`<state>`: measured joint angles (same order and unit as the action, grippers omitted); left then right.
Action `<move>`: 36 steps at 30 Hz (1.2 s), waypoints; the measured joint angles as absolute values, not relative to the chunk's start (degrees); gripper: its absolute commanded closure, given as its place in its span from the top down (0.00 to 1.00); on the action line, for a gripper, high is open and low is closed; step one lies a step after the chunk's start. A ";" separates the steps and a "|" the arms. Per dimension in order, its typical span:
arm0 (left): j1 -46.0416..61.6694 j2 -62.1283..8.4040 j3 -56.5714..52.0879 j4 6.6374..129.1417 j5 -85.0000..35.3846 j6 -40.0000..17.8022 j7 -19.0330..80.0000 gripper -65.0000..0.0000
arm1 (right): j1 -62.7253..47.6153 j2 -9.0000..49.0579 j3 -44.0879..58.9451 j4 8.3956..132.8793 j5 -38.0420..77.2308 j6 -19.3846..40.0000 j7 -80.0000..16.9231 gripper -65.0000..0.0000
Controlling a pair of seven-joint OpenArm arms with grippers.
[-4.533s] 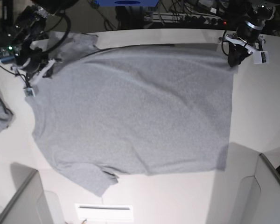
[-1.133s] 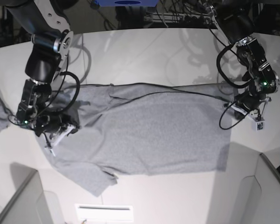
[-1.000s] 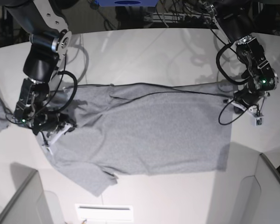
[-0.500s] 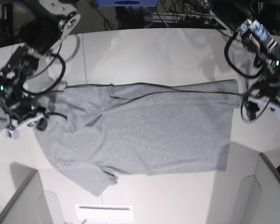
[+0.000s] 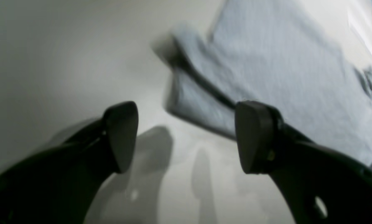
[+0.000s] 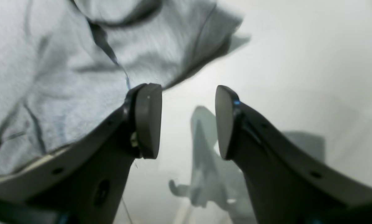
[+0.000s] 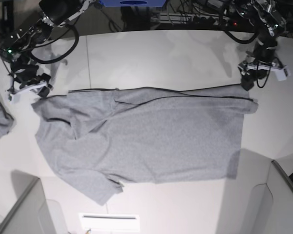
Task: Fold the T-shirt properly
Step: 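Lift the shirt and flip it over, laying it flat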
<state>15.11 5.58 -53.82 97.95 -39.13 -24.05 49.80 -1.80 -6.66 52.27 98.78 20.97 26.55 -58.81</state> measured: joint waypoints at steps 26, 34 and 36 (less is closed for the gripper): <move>7.81 1.74 -51.90 81.82 -40.66 -24.88 47.66 0.24 | 5.08 -5.65 55.48 83.13 20.93 26.33 -53.06 0.50; 7.99 1.54 -51.92 81.71 -40.38 -24.82 48.12 0.06 | 9.58 -2.37 60.14 73.56 23.55 26.98 -50.70 0.51; 7.99 1.56 -51.92 81.65 -40.36 -24.82 48.31 0.00 | 9.89 -1.89 60.14 72.14 24.08 27.00 -50.19 0.51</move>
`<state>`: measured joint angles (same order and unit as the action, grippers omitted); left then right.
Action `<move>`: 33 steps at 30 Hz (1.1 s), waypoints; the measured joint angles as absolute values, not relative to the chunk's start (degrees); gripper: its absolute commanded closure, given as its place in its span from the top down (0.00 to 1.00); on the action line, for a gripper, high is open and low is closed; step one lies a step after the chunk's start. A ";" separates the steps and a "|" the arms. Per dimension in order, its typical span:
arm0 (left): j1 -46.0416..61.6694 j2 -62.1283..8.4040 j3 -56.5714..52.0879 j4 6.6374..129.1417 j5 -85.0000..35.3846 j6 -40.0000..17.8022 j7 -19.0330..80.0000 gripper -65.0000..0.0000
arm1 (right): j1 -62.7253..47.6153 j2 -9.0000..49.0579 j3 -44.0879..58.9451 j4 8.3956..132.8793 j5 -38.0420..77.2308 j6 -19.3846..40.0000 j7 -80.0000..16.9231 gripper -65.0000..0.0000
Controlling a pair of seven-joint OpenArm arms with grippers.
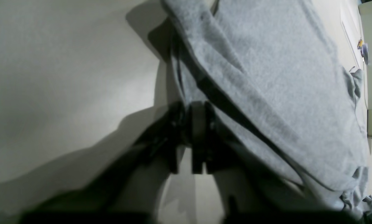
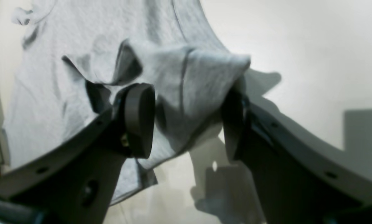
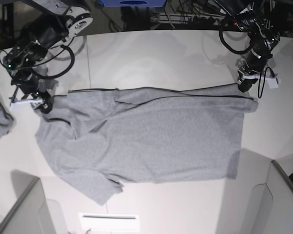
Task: Fold the T-shirt properly
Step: 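Lift the shirt and flip it over, laying it flat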
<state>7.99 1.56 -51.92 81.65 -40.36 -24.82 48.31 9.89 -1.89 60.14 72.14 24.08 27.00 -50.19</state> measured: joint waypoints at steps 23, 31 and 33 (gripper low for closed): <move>3.03 -10.63 -45.47 101.47 -39.86 -15.99 65.41 0.00 | 14.06 1.98 51.62 83.42 21.02 15.79 -71.85 0.00; -4.40 -12.14 -45.30 99.37 -39.75 -15.81 68.88 0.00 | 25.43 5.72 51.35 85.43 22.31 7.46 -80.14 0.00; -2.98 -11.90 -45.34 99.53 -39.68 -15.79 69.80 0.00 | 24.43 5.65 51.40 85.21 22.04 7.46 -80.90 0.00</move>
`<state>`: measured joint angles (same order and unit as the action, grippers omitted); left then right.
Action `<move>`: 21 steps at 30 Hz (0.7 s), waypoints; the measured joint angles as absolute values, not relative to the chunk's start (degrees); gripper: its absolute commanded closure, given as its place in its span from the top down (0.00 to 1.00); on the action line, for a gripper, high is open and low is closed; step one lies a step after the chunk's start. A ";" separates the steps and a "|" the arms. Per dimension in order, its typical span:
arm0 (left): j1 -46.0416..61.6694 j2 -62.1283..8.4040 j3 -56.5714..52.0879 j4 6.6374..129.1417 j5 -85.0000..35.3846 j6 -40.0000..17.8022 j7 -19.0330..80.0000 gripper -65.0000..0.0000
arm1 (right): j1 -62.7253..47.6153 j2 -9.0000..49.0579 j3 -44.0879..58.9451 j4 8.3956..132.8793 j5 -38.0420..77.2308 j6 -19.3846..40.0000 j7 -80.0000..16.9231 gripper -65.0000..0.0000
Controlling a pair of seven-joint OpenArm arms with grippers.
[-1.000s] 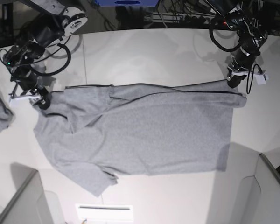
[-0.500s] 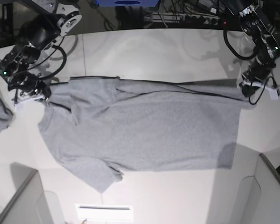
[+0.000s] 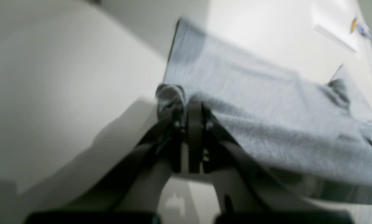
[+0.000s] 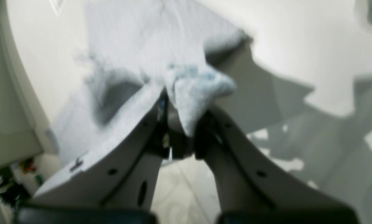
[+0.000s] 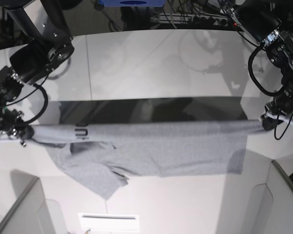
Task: Fold the T-shirt properly
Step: 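Lift the shirt and flip it over, laying it flat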
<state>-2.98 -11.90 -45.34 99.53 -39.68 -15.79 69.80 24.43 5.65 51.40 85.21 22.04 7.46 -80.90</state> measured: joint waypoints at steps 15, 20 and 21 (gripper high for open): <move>16.43 -11.03 -45.23 104.64 -39.97 -15.79 68.84 0.00 | 4.93 5.61 51.35 84.79 28.34 7.35 -74.70 0.00; 21.30 -10.83 -45.21 104.64 -39.94 -15.81 68.73 0.00 | 0.10 5.45 51.37 84.79 28.56 7.31 -71.68 0.00; 22.22 -10.83 -45.19 104.64 -39.97 -15.79 68.75 0.00 | -0.38 5.48 51.37 84.79 28.51 7.31 -71.70 0.00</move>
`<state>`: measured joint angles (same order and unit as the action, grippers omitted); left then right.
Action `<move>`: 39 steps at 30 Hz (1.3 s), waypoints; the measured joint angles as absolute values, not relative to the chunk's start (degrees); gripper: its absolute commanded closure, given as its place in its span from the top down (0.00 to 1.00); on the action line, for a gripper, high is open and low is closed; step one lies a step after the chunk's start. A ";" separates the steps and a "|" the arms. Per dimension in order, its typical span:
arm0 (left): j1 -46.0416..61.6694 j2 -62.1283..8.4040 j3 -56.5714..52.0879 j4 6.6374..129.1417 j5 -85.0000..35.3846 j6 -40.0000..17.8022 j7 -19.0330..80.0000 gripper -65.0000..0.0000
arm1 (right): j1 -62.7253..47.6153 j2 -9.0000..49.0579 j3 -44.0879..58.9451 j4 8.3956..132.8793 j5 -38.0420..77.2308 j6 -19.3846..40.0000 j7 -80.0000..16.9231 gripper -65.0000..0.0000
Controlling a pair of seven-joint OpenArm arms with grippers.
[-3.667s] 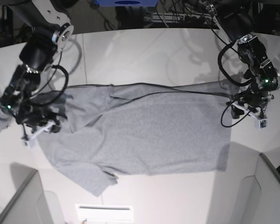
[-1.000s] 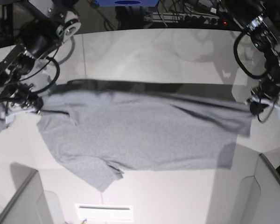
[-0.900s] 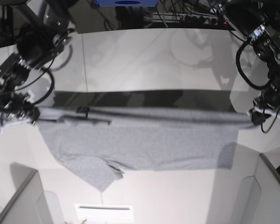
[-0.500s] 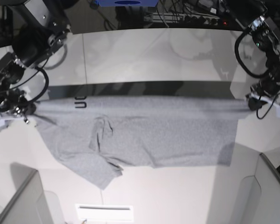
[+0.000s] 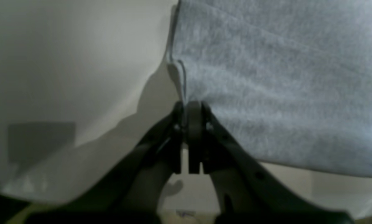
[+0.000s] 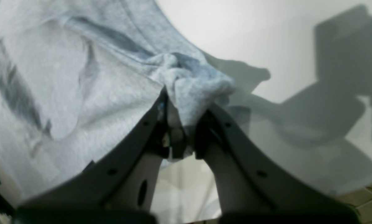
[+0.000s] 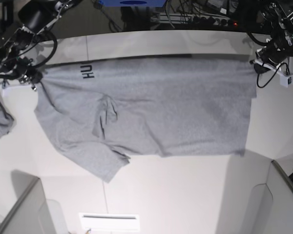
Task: Fold the T-shirt properly
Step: 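Lift the shirt and flip it over, laying it flat, then release the shirt and raise both grippers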
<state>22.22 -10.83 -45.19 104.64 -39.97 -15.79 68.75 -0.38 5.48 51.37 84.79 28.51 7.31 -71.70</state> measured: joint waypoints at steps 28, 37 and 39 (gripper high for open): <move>30.81 -10.83 -45.21 104.62 -39.97 -15.86 66.65 0.00 | -10.55 2.48 51.53 92.95 29.19 7.29 -71.09 0.00; 30.81 -10.94 -45.21 104.57 -39.97 -15.88 66.65 0.00 | -10.55 2.50 51.53 92.95 29.21 7.29 -71.09 0.00; 30.81 -10.94 -45.21 104.51 -39.94 -15.86 66.65 0.00 | -10.55 2.50 51.53 92.95 29.19 7.31 -71.09 0.00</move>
<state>30.81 -10.94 -45.21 104.51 -39.94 -15.86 66.65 -10.55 2.50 51.53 92.95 29.19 7.31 -71.09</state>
